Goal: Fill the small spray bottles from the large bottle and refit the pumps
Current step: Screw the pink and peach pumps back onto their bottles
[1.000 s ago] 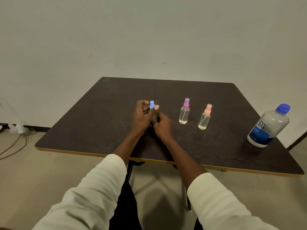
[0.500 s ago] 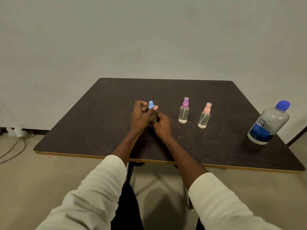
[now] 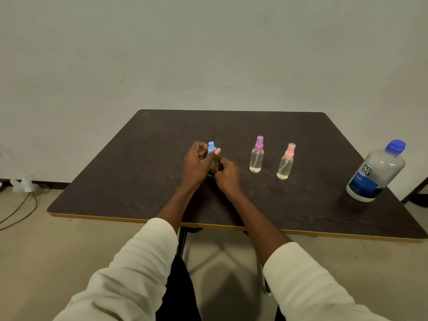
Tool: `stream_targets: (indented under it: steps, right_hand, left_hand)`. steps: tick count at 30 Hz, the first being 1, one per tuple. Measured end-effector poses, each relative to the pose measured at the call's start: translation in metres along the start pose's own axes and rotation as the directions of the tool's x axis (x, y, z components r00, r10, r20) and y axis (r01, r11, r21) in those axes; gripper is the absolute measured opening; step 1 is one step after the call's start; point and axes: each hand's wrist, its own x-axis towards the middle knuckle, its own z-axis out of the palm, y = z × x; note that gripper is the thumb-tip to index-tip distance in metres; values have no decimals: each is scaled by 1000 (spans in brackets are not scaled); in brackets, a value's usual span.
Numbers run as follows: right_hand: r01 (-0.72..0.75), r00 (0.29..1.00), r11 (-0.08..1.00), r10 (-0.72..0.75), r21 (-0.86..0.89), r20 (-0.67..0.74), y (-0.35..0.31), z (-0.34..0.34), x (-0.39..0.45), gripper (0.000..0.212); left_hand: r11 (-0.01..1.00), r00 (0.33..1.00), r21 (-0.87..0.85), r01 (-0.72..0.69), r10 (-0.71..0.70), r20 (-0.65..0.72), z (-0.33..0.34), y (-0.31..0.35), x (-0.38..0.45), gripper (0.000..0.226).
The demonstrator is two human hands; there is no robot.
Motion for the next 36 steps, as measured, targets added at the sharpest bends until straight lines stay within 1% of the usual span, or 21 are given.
stream_targets:
  steps: [2,6,8,10,12,15,16,18,21,25,27,30,32,34,36]
  right_hand:
    - [-5,1000,1000,5,6,2,1,0,0,18]
    - [-11,1000,1000,11,4,2,1,1,0,8]
    - [-16,1000,1000,16,5,-1,1,0,0,11]
    - [-2,1000,1000,2,-1,-3,-1,0,-2,16]
    - [4,1000,1000,-4,-2,-1,-2,-1,-3,18]
    - [-4,1000,1000,4,1,-2,-2,-1,-3,13]
    - [-4,1000,1000,4,-3,0,-1,-1,-3,12]
    - [0,1000,1000,1,-12,3,-1,-1,-3,11]
    - [-2,1000,1000,2,-8,-2,-2,-1,-3,14]
    - [-8,1000,1000,8,-28,1,0,-1,-1,12]
    - [-4,1000,1000,4,-22,-5,1,0,0,16]
    - [6,1000,999,-7,-35,-2,-1,0,0,20]
    - [0,1000,999,0,-32,7,-1,-1,0,18]
    - [-2,1000,999,2,-33,17,-1,-1,1,14]
    - [4,1000,999,-3,-46,22,0,0,1,14]
  left_hand:
    - [999,999,-29,-20,21,33,0,-1,-1,13]
    - [996,997,-83,9,-2,83,-3,-3,-4,23]
    - [998,998,-62,10,-6,60,-3,-1,-4,24]
    - [999,1000,-33,6,-6,10,-2,1,-4,29]
    - [1000,1000,-7,4,-4,-14,-1,0,-1,26]
    - [1000,1000,-14,-13,13,15,-1,-4,-1,14]
    - [999,999,-31,-17,18,32,-1,-4,-2,14]
    - [999,998,-48,-14,17,66,-2,-4,-1,18]
    - [1000,996,-21,-12,14,90,-4,-6,0,19]
    - [999,999,-16,35,-35,12,-4,-4,1,31]
    - [999,999,12,32,-32,-25,-1,-3,1,27]
    - [1000,1000,1,3,-3,-17,1,-3,-1,17]
    - [1000,1000,-4,-10,10,-8,1,-3,-1,10]
    - [1000,1000,-6,-6,6,9,-1,-2,0,8]
    - [1000,1000,-19,0,0,30,-3,-1,1,12]
